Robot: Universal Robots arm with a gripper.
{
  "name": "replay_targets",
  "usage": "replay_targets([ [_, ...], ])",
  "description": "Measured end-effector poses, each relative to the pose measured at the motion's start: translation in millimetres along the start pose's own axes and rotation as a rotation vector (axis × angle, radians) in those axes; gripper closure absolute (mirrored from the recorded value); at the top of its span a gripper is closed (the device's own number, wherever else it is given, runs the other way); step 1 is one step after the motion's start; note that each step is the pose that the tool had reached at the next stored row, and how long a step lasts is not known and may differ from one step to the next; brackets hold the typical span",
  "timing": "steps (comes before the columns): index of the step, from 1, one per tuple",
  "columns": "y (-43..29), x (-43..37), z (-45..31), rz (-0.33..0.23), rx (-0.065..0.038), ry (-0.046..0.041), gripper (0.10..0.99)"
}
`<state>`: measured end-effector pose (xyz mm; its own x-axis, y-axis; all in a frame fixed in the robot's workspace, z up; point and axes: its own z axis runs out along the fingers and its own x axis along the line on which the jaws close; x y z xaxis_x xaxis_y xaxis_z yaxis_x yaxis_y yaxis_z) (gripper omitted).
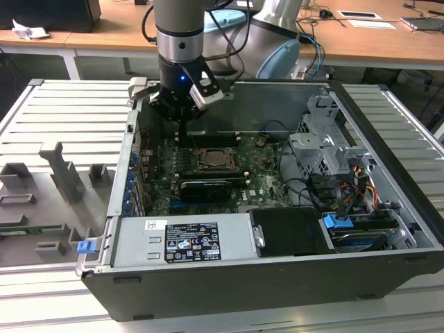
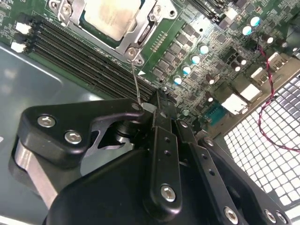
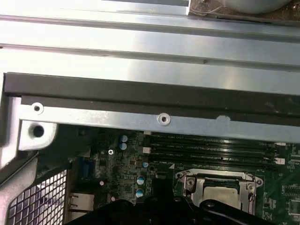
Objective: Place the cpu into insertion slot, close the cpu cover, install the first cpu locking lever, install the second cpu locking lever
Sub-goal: 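Install the first cpu locking lever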
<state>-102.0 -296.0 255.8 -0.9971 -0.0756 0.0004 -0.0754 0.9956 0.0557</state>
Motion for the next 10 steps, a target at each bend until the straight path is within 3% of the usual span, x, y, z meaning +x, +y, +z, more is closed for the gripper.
replay_targets([
  [7, -0.6, -13.1, 0.9, 0.0, 0.001, 0.0003, 0.98],
  [10, -1.8, -28.6, 1.3, 0.0, 0.001, 0.0003, 0.98],
])
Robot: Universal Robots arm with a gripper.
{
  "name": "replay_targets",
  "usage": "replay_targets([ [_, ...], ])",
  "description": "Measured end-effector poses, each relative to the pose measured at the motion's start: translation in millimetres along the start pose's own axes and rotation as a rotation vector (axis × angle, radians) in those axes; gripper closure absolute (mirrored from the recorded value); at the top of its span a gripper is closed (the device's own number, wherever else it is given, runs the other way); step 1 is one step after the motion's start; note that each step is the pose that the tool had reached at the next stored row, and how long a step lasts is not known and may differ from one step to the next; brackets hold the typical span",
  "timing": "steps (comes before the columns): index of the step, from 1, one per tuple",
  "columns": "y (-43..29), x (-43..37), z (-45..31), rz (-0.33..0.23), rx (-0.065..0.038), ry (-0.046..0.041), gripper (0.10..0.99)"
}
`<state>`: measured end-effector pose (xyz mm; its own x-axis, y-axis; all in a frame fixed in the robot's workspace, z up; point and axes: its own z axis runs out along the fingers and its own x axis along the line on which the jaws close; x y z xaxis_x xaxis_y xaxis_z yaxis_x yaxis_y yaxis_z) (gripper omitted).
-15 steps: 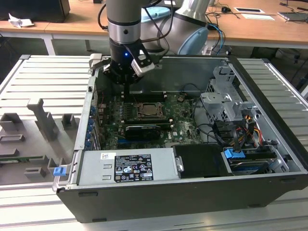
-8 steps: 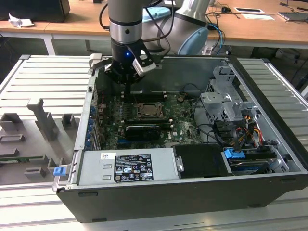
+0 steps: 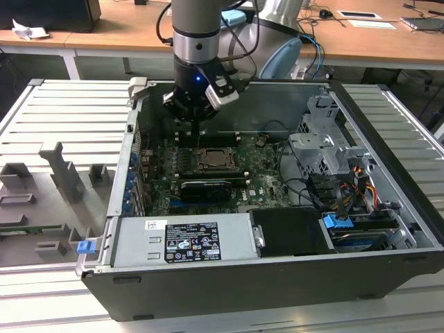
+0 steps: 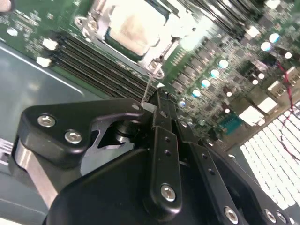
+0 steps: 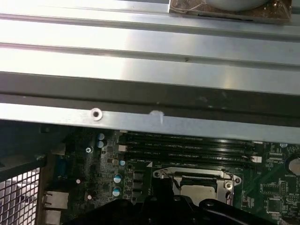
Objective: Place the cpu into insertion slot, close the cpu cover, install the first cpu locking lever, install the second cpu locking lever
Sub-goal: 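Install the first cpu locking lever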
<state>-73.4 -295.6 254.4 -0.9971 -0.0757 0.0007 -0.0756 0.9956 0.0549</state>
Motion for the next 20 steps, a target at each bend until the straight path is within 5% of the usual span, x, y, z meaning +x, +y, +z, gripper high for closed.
replay_targets([
  [4, -1.0, -12.2, 1.5, 0.0, 0.0, -0.0001, 0.98],
  [9, -1.6, -17.6, 5.2, 0.0, -0.026, -0.0023, 0.98],
  [20, -2.1, -17.6, 14.5, -0.001, -0.026, -0.002, 0.98],
])
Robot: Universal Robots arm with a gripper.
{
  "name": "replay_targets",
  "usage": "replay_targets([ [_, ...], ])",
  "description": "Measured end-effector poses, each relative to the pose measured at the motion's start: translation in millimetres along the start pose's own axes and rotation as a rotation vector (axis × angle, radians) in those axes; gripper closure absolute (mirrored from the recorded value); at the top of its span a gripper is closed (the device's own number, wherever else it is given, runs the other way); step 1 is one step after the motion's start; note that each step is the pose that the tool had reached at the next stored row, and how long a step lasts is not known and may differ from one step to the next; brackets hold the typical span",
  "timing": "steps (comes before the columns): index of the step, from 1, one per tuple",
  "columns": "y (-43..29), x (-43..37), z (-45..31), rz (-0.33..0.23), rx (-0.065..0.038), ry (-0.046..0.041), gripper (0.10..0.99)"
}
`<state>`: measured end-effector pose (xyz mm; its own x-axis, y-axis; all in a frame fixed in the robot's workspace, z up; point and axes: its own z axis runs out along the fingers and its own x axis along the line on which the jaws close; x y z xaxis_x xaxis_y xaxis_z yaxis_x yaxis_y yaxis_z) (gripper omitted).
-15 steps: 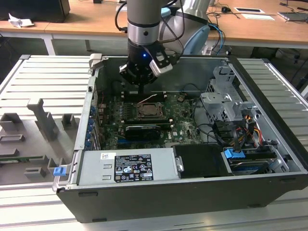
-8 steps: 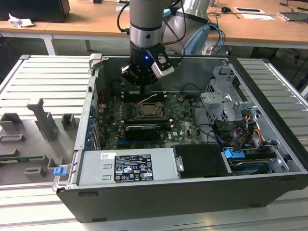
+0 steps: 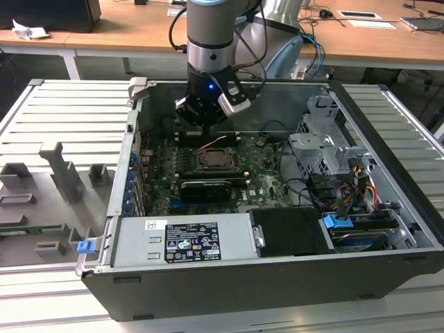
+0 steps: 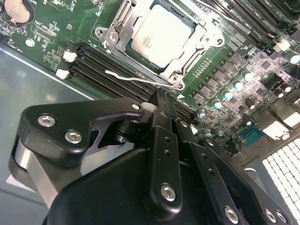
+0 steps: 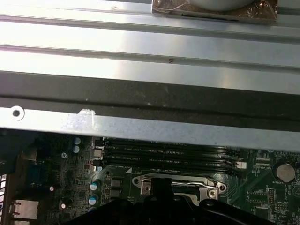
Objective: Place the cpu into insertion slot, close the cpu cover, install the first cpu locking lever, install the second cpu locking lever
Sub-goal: 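Install the first cpu locking lever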
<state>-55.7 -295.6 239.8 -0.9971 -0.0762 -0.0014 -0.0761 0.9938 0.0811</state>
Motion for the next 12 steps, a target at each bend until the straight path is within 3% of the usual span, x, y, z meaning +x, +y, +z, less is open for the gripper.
replay_targets([
  [4, -0.1, -0.4, 5.9, -0.003, 0.0, 0.0003, 0.98],
  [10, 1.9, -3.1, 8.1, -0.003, -0.001, 0.0002, 0.98],
  [12, 2.0, -3.2, 8.1, -0.004, -0.001, -0.0066, 0.98],
])
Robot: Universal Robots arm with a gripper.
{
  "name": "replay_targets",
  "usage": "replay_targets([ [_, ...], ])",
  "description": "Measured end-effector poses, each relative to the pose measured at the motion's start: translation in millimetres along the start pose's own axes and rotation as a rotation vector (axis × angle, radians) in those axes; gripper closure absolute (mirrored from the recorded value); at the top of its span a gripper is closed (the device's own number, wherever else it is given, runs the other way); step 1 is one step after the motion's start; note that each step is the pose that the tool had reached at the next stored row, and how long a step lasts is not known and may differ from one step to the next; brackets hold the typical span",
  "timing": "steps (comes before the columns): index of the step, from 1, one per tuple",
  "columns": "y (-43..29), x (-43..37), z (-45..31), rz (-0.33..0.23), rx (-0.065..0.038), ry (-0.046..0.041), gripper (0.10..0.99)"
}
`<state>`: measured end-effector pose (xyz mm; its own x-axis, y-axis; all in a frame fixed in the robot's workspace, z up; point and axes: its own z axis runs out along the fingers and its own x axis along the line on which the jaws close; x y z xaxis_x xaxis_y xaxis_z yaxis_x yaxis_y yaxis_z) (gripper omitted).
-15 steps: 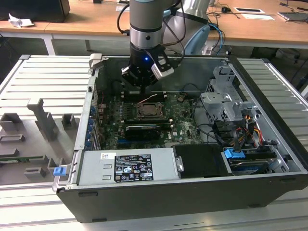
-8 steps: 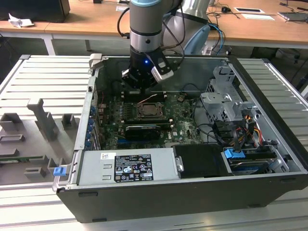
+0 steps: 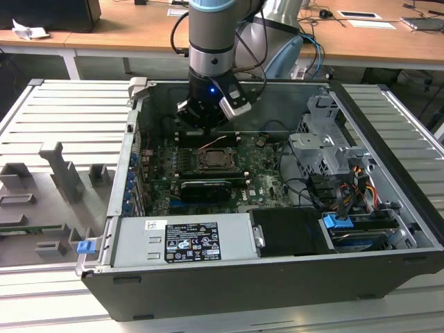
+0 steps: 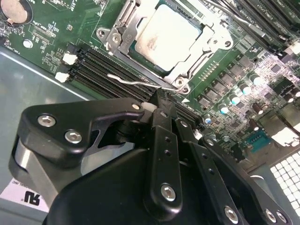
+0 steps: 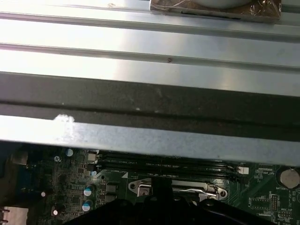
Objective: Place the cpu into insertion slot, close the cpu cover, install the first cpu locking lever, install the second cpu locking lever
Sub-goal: 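Install the first cpu locking lever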
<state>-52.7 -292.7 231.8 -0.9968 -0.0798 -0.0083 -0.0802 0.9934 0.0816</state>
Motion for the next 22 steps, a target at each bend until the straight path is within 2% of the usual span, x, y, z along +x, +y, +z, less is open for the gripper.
replay_targets([
  [2, 0.1, 0.0, 0.3, -0.001, -0.001, -0.0103, 0.98],
  [3, 0.0, -0.1, 0.7, -0.001, -0.001, -0.0116, 0.98],
  [14, 0.7, -3.3, 4.5, -0.001, 0.0, -0.0117, 0.98],
  [17, 3.3, -6.2, 5.2, -0.001, -0.001, -0.0117, 0.98],
  [22, 5.0, -16.3, 7.2, -0.001, -0.001, -0.0119, 0.98],
])
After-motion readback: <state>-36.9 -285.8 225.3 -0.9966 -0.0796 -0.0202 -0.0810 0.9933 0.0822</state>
